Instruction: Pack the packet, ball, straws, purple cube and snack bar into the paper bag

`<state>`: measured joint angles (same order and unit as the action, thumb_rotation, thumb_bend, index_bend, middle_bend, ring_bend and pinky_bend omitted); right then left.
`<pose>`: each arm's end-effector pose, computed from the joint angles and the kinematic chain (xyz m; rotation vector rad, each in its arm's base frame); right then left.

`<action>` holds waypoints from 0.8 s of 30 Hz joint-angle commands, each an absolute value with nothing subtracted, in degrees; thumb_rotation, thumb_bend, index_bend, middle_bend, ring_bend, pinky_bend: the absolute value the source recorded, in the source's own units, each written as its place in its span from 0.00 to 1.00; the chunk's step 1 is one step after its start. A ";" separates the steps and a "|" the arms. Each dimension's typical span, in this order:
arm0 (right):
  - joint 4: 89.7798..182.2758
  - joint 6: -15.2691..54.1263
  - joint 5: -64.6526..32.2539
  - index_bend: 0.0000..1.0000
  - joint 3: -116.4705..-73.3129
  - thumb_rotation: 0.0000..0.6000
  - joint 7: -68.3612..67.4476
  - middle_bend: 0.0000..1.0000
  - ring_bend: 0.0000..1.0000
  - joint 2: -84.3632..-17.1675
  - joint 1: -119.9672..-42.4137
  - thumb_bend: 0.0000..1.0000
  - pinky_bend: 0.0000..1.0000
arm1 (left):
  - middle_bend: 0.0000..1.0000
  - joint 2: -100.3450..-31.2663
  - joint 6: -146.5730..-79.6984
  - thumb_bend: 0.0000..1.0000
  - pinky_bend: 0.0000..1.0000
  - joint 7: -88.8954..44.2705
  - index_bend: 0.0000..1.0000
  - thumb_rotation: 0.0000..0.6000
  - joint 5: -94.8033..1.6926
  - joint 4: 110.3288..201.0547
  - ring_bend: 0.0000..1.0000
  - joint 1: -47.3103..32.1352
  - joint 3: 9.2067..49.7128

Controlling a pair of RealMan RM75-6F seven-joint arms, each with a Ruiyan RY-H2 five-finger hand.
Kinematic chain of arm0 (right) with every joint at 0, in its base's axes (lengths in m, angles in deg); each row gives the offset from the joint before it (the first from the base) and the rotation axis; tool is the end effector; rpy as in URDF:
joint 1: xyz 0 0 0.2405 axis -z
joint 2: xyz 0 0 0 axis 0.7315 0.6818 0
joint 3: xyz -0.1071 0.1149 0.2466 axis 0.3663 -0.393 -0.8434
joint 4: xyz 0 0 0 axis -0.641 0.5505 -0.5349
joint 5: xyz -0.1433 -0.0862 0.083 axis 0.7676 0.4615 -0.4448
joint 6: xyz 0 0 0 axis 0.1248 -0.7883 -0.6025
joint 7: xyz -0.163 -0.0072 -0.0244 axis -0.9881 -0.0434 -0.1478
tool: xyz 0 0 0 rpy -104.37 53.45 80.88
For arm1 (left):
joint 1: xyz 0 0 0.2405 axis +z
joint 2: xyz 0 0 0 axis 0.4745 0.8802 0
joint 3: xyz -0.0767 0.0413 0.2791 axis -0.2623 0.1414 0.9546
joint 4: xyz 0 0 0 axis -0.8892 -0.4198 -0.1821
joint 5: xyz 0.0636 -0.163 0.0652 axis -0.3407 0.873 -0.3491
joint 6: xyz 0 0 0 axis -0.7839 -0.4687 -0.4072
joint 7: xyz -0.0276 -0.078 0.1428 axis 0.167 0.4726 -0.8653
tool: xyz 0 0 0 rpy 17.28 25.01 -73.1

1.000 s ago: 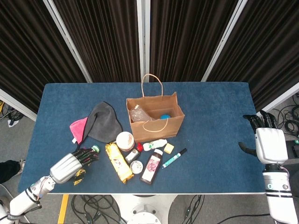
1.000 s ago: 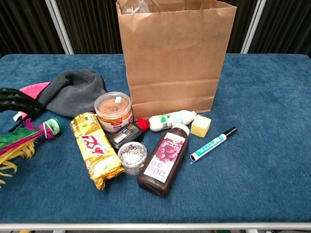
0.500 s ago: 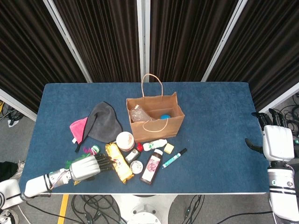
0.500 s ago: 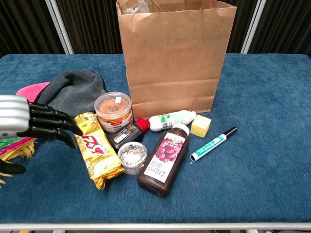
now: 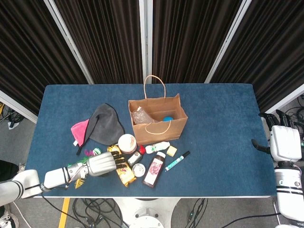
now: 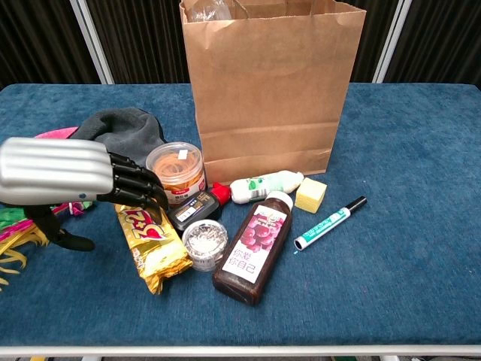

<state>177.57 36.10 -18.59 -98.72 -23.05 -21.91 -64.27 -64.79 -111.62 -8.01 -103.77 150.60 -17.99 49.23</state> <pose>-0.2571 -0.2815 0.2473 1.2469 -0.8848 0.8489 -0.1995 0.3141 -0.0012 -2.6575 -0.3787 -0.9104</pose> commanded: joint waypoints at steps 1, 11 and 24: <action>177.05 35.44 -19.14 0.23 -98.81 1.00 -22.38 0.25 0.08 -21.72 -64.36 0.08 0.13 | 0.30 -65.53 -111.05 0.28 0.28 -8.13 0.30 1.00 -103.28 150.64 0.19 -18.69 49.45; 176.25 34.57 -19.79 0.23 -98.88 1.00 -20.89 0.25 0.08 -21.02 -64.35 0.09 0.13 | 0.31 -68.23 -111.31 0.29 0.29 -8.65 0.32 1.00 -102.17 148.12 0.21 -19.95 49.96; 175.43 33.78 -20.03 0.23 -98.89 1.00 -19.88 0.25 0.08 -20.92 -64.66 0.10 0.13 | 0.31 -66.44 -111.91 0.29 0.29 -7.13 0.32 1.00 -101.12 149.91 0.21 -22.03 51.32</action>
